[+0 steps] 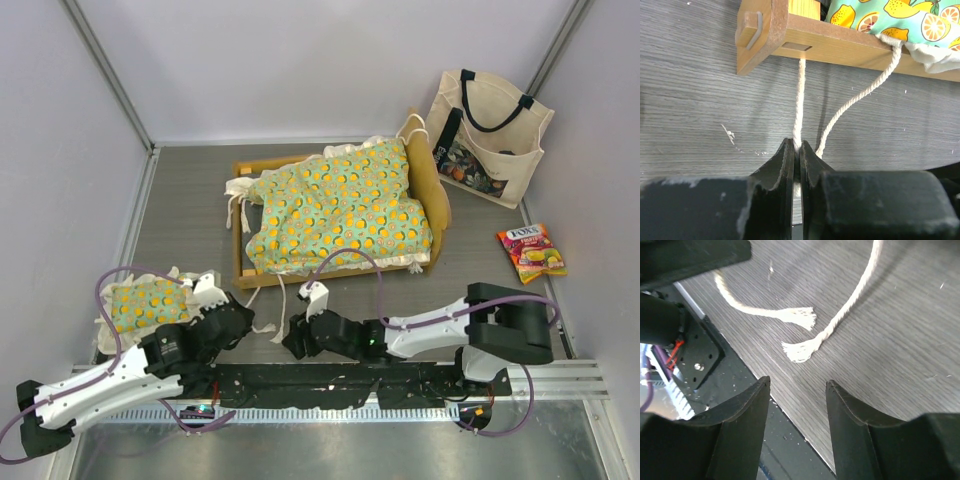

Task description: Set up the pet bed

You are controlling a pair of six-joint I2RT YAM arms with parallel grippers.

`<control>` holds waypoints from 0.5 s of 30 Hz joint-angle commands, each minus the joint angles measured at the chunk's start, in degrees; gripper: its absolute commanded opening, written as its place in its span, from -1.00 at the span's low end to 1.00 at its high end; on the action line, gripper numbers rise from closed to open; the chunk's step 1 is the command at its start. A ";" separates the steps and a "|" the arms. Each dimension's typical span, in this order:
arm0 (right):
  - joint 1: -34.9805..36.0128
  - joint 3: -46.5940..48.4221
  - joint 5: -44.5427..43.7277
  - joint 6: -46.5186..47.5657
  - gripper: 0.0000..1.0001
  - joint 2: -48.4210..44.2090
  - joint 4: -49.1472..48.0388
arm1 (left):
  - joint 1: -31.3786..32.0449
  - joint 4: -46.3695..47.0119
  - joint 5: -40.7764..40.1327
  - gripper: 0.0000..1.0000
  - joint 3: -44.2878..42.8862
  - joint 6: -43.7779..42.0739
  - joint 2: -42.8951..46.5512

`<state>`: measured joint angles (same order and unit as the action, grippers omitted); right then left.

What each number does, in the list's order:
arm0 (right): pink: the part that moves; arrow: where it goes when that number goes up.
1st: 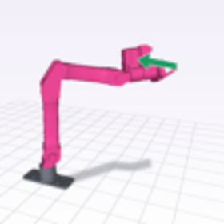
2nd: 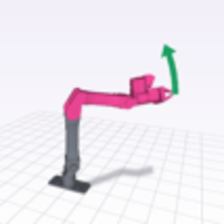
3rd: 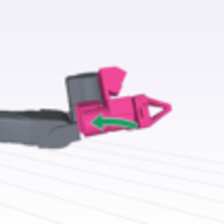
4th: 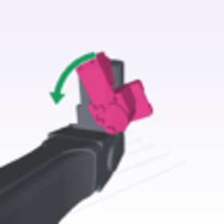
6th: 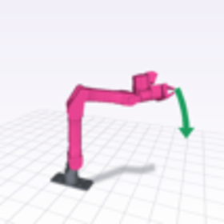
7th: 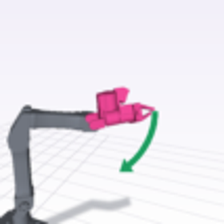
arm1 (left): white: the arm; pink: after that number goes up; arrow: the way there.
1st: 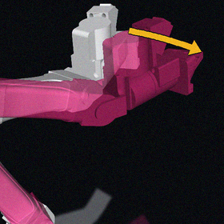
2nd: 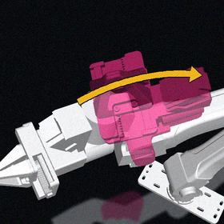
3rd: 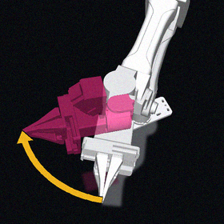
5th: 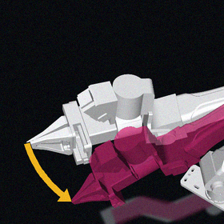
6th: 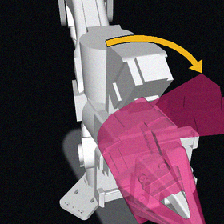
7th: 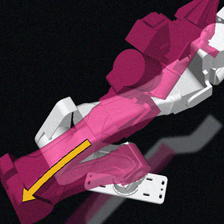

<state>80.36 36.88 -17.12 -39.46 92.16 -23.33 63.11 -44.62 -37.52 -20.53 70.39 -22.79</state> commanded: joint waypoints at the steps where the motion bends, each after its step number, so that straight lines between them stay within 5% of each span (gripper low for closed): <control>1: 0.06 -1.02 -1.69 4.91 0.08 -6.99 -1.10 | 0.26 -0.65 -3.00 -0.79 -2.32 0.80 0.99; 7: -0.11 1.87 -1.93 8.28 0.08 -6.30 0.28 | 0.26 2.25 -3.26 -0.72 -1.53 0.71 -0.24; 15: -0.82 2.49 -2.82 5.36 0.08 -5.76 0.12 | 0.26 4.81 -1.86 -0.21 0.15 3.35 -6.65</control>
<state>79.75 38.54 -18.68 -33.36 87.07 -21.17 63.11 -41.87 -38.28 -20.32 71.46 -26.74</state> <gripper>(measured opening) 0.539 0.352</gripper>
